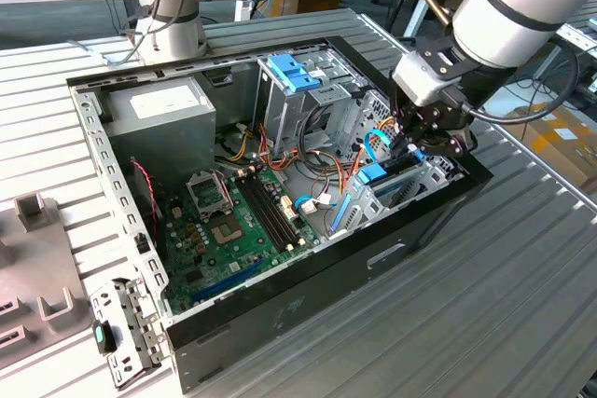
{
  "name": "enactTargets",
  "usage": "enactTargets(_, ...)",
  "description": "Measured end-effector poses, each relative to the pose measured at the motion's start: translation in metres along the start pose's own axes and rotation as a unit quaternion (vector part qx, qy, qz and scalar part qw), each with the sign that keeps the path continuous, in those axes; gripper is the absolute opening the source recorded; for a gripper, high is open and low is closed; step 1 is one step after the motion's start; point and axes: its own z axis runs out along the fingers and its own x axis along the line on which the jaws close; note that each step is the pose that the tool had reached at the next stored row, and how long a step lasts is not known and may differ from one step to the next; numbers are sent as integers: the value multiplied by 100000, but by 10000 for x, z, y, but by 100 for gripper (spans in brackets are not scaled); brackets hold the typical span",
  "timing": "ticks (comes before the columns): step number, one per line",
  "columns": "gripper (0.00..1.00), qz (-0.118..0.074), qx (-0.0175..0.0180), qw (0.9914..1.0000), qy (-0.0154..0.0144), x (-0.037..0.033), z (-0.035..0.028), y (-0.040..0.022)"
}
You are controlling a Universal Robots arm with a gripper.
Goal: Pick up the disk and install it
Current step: 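Insert the first disk wire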
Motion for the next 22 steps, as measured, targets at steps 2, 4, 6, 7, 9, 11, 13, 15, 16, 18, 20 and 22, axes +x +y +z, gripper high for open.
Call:
enactTargets(2, 16, -2, -2, 100000, 6, 0, 1, 0)
enactTargets(4, 16, -2, 3, 100000, -19, 2, 14, 1)
enactTargets(6, 16, -1, 3, 100000, -39, 4, 23, 2)
enactTargets(7, 16, 1, 2, 100000, -36, 6, 31, 3)
enactTargets(9, 16, 0, 1, 100000, -31, 7, 41, 4)
enactTargets(11, 16, 1, -1, 100000, -25, 7, 41, 4)
enactTargets(13, 16, 0, 3, 100000, -46, 12, 43, 4)
enactTargets(15, 16, 2, 4, 100000, -56, 13, 42, 4)
enactTargets(16, 16, 6, 2, 100000, -94, 13, 41, 4)
enactTargets(18, 16, 7, 3, 100000, -153, 18, 46, 5)
enactTargets(20, 16, 8, 3, 100000, -151, 19, 47, 7)
enactTargets(22, 16, 9, 2, 100000, -152, 19, 49, 11)
